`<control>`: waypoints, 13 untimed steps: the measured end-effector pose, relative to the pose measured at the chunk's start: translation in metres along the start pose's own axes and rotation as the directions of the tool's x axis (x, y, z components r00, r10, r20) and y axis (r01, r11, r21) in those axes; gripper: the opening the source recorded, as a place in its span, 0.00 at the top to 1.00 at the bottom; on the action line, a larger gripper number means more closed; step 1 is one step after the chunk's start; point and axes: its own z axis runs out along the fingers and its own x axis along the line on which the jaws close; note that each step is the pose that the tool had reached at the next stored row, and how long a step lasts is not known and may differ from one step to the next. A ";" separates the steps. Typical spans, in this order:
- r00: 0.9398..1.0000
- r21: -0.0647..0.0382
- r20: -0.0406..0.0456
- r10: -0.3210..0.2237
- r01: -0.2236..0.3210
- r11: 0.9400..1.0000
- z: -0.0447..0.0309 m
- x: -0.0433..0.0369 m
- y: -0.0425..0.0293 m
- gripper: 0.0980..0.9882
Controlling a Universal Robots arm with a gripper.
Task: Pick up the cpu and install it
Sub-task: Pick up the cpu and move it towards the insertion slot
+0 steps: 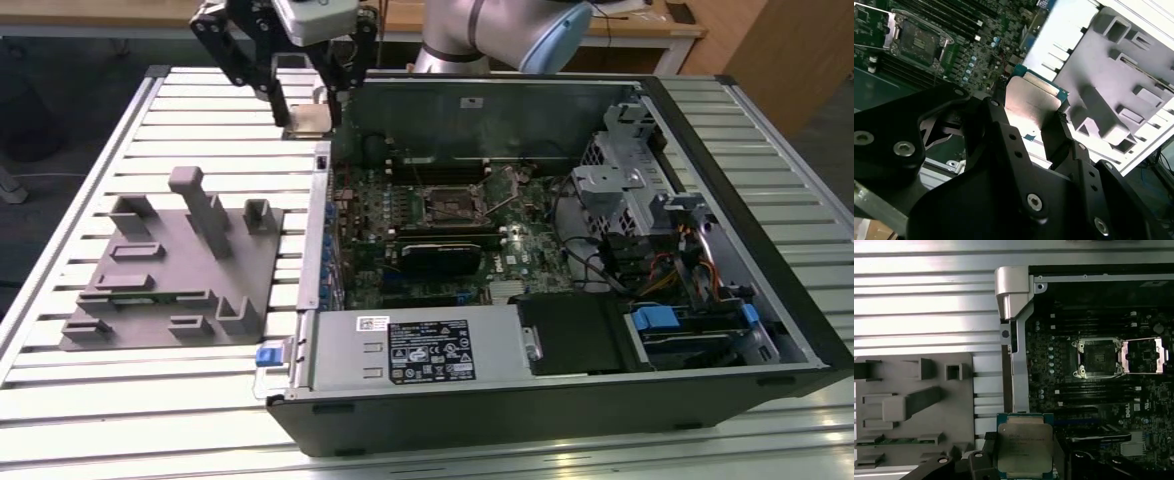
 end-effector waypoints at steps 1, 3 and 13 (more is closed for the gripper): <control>1.000 0.000 0.001 0.000 0.000 1.000 0.0004 -0.0033 0.0004 0.51; 1.000 0.000 0.002 0.000 0.000 1.000 0.0009 -0.0103 0.0014 0.51; 1.000 -0.001 0.008 0.000 0.000 1.000 0.0037 -0.0437 0.0057 0.51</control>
